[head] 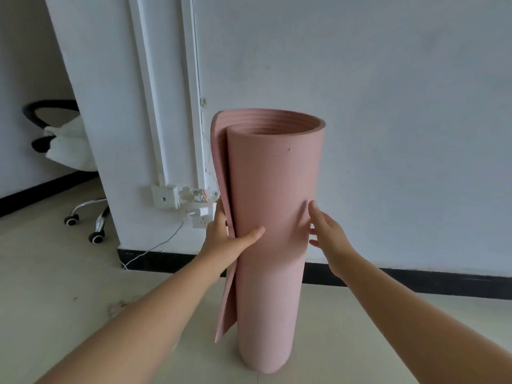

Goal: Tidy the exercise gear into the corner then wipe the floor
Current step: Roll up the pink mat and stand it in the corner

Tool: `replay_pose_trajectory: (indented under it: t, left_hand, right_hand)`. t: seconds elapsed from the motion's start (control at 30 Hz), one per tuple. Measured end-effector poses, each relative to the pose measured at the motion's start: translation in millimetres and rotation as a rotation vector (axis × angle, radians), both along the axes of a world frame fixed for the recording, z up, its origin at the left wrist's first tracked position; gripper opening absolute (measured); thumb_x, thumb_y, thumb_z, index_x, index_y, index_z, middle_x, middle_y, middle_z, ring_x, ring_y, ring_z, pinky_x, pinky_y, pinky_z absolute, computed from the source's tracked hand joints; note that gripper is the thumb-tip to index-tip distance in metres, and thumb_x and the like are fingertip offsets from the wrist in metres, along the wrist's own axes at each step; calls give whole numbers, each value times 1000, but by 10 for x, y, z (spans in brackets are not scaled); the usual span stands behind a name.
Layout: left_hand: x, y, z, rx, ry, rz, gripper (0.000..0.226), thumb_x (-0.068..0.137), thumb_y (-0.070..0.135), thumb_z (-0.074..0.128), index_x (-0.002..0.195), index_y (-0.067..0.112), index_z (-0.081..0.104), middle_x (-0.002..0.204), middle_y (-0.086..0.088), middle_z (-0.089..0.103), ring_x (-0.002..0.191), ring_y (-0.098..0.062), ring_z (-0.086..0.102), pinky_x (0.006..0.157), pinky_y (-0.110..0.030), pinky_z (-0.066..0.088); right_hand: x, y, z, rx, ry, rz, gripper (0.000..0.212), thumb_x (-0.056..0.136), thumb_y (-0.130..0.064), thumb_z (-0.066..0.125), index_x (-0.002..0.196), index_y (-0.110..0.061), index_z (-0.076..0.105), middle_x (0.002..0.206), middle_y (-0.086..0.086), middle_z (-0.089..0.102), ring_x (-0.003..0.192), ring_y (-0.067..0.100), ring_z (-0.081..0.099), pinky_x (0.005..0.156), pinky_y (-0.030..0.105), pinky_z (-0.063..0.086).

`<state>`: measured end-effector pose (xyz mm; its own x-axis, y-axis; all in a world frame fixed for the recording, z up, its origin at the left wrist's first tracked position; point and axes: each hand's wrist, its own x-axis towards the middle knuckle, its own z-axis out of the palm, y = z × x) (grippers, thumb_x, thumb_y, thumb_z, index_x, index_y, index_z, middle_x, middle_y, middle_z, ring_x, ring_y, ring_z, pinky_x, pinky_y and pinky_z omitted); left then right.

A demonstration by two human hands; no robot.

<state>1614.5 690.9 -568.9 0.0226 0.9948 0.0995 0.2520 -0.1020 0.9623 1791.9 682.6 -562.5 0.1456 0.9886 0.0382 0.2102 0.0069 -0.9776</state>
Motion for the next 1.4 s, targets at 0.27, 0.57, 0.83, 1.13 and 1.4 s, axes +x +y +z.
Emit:
replay_pose_trajectory:
  t: [0.27, 0.57, 0.83, 1.13, 1.4]
  left_hand:
    - [86, 284, 789, 216, -39, 121, 58, 95, 48, 41, 145, 24, 25, 132, -1, 44, 125, -19, 45, 96, -31, 37]
    - [95, 966, 1731, -104, 245, 91, 69, 85, 60, 49, 130, 7, 50, 86, -7, 60, 68, -23, 58, 62, -27, 50]
    - [346, 1023, 1540, -188, 897, -5, 42, 96, 31, 36, 128, 5, 44, 105, -11, 53, 88, -26, 52, 57, -25, 41]
    - [368, 1097, 1355, -171, 909, 16, 57, 98, 40, 28, 144, 8, 26, 140, -18, 42, 126, -32, 45, 100, -35, 38]
    - [383, 851, 1465, -250, 1077, -49, 52, 99, 34, 27, 141, 4, 24, 143, -20, 29, 132, -35, 32, 108, -42, 33]
  right_hand:
    - [178, 333, 775, 87, 338, -69, 61, 95, -56, 22, 133, -14, 44, 108, 7, 55, 103, 23, 53, 101, 40, 40]
    - [249, 834, 1599, -179, -327, -7, 33, 88, -41, 50, 99, -10, 55, 77, 11, 56, 62, 23, 55, 65, 31, 48]
    - [217, 934, 1489, -368, -892, 137, 34, 93, -15, 31, 65, -4, 46, 64, 10, 51, 49, 19, 50, 44, 22, 43]
    - [184, 811, 1434, -135, -999, 196, 40, 99, -42, 30, 100, -6, 48, 80, 9, 54, 81, 30, 55, 65, 26, 42]
    - [130, 742, 1421, -133, -927, 108, 42, 88, -24, 52, 122, -3, 40, 120, 15, 48, 91, 28, 50, 70, 32, 38]
